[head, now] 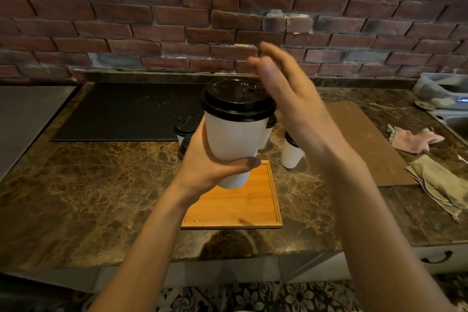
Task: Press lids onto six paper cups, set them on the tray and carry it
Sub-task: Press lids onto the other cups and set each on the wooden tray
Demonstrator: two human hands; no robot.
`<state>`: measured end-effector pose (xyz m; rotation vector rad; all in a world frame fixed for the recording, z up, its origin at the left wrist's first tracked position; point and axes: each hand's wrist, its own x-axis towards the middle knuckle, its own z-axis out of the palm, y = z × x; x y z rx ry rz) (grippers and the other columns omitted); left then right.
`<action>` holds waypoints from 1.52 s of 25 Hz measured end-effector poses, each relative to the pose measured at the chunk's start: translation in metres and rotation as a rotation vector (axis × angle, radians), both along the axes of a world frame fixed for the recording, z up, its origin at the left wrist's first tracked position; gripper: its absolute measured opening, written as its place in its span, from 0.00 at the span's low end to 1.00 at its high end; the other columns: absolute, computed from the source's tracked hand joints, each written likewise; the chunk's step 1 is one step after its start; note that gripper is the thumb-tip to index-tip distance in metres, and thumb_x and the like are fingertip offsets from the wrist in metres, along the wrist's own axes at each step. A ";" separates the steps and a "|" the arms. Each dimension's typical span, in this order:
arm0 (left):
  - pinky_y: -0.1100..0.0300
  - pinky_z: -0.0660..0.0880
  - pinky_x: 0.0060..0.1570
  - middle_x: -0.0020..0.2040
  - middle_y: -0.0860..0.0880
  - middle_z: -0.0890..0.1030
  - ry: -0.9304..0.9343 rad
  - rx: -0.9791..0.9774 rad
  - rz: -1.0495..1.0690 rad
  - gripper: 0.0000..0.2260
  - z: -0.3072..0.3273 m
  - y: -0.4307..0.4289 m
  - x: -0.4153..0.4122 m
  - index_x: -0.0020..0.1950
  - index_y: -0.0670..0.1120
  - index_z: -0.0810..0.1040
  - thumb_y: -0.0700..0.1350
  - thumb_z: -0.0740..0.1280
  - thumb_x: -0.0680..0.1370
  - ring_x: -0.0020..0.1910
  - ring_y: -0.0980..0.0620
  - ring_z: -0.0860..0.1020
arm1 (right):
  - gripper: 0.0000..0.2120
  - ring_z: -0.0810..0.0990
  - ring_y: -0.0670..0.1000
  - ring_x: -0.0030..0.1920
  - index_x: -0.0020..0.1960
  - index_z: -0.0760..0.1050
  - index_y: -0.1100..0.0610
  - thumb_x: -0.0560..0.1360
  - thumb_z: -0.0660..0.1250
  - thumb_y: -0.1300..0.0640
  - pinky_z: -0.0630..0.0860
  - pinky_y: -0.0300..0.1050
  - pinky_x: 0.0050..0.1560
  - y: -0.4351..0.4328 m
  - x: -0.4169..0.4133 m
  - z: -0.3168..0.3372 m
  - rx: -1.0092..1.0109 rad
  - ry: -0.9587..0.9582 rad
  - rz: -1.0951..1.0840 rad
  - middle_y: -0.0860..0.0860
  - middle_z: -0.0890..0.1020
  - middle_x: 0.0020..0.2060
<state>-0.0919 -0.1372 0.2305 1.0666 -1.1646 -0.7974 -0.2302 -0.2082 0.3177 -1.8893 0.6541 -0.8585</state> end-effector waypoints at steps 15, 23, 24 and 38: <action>0.75 0.72 0.50 0.56 0.55 0.73 0.017 -0.067 0.267 0.28 -0.028 -0.008 -0.033 0.65 0.46 0.62 0.28 0.69 0.72 0.54 0.71 0.76 | 0.46 0.76 0.42 0.61 0.69 0.66 0.48 0.57 0.77 0.34 0.79 0.46 0.59 0.041 0.027 -0.082 0.079 0.038 -0.411 0.41 0.77 0.59; 0.60 0.78 0.53 0.55 0.52 0.82 0.012 0.141 -0.111 0.28 -0.025 -0.010 -0.006 0.64 0.46 0.73 0.34 0.72 0.65 0.57 0.57 0.79 | 0.42 0.79 0.45 0.55 0.65 0.70 0.50 0.57 0.78 0.35 0.80 0.50 0.53 0.028 0.017 -0.070 0.074 0.086 -0.392 0.42 0.79 0.53; 0.60 0.77 0.53 0.55 0.52 0.83 0.038 0.161 -0.189 0.27 -0.024 -0.009 -0.002 0.61 0.49 0.75 0.34 0.73 0.65 0.57 0.55 0.79 | 0.41 0.79 0.46 0.55 0.65 0.70 0.49 0.57 0.78 0.35 0.80 0.52 0.54 0.027 0.015 -0.069 0.074 0.092 -0.385 0.42 0.79 0.53; 0.57 0.77 0.55 0.56 0.47 0.82 0.011 0.173 -0.399 0.23 -0.001 -0.007 0.012 0.60 0.49 0.78 0.40 0.75 0.66 0.58 0.48 0.79 | 0.34 0.83 0.44 0.52 0.63 0.75 0.50 0.60 0.79 0.43 0.82 0.43 0.48 0.014 -0.001 -0.053 0.160 0.000 -0.096 0.45 0.83 0.51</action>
